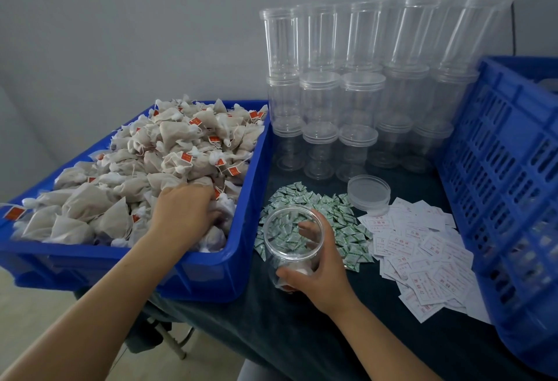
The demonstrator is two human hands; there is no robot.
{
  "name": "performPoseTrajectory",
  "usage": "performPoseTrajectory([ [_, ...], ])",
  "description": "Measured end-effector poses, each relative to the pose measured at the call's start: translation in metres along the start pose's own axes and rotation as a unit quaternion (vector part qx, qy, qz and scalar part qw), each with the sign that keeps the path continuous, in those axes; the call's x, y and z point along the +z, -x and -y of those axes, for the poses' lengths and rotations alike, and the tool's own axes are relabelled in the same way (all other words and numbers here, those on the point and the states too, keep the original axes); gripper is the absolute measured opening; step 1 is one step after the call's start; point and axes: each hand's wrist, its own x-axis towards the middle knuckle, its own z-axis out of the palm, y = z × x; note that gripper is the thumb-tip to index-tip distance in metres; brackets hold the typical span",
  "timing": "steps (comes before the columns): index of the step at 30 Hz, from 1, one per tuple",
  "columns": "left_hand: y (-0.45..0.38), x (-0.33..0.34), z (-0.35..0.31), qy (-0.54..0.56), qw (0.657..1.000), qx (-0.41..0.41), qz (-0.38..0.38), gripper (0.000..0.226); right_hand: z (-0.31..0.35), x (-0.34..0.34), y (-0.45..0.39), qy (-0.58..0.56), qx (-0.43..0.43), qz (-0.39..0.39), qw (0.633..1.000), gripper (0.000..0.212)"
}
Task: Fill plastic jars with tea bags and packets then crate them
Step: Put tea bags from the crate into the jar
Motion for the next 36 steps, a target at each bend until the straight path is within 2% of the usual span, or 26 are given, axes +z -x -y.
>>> performPoseTrajectory([
  [3,0.0,0.0,0.0,0.034,0.999,-0.007,-0.01,0.023,-0.001,0.0,0.0,0.0,0.001,0.003,1.0,0.102],
  [6,0.001,0.0,0.001,0.128,0.991,-0.023,-0.036,0.028,-0.001,-0.001,0.0,-0.004,0.002,0.002,1.0,0.102],
  [10,0.002,-0.003,0.004,0.239,0.964,-0.025,-0.11,0.018,-0.003,0.0,0.0,-0.004,0.0,0.003,1.0,0.103],
  [13,0.001,-0.011,0.002,0.311,0.941,-0.04,-0.131,0.016,-0.003,-0.001,-0.001,-0.007,0.0,0.003,1.0,0.102],
  [17,-0.001,-0.034,-0.007,0.44,0.882,-0.078,-0.15,0.01,-0.004,0.0,-0.001,-0.011,0.0,0.002,1.0,0.102],
  [21,-0.003,-0.062,-0.028,0.535,0.829,-0.058,-0.154,0.025,-0.006,0.0,-0.001,-0.016,0.0,0.003,1.0,0.102],
  [24,0.001,-0.072,-0.048,0.612,0.782,-0.02,-0.117,0.021,-0.006,-0.001,-0.001,-0.012,-0.003,0.001,1.0,0.101],
  [27,0.007,-0.069,-0.064,0.648,0.759,0.018,-0.062,0.02,-0.006,-0.001,-0.001,-0.01,-0.007,0.002,1.0,0.102],
  [29,0.012,-0.062,-0.071,0.652,0.757,0.035,-0.025,0.021,-0.006,0.0,-0.001,-0.013,-0.01,0.0,1.0,0.101],
  [36,0.022,-0.045,-0.078,0.523,0.843,0.098,0.08,0.019,-0.01,0.002,-0.004,-0.039,-0.012,-0.002,0.999,0.107],
])
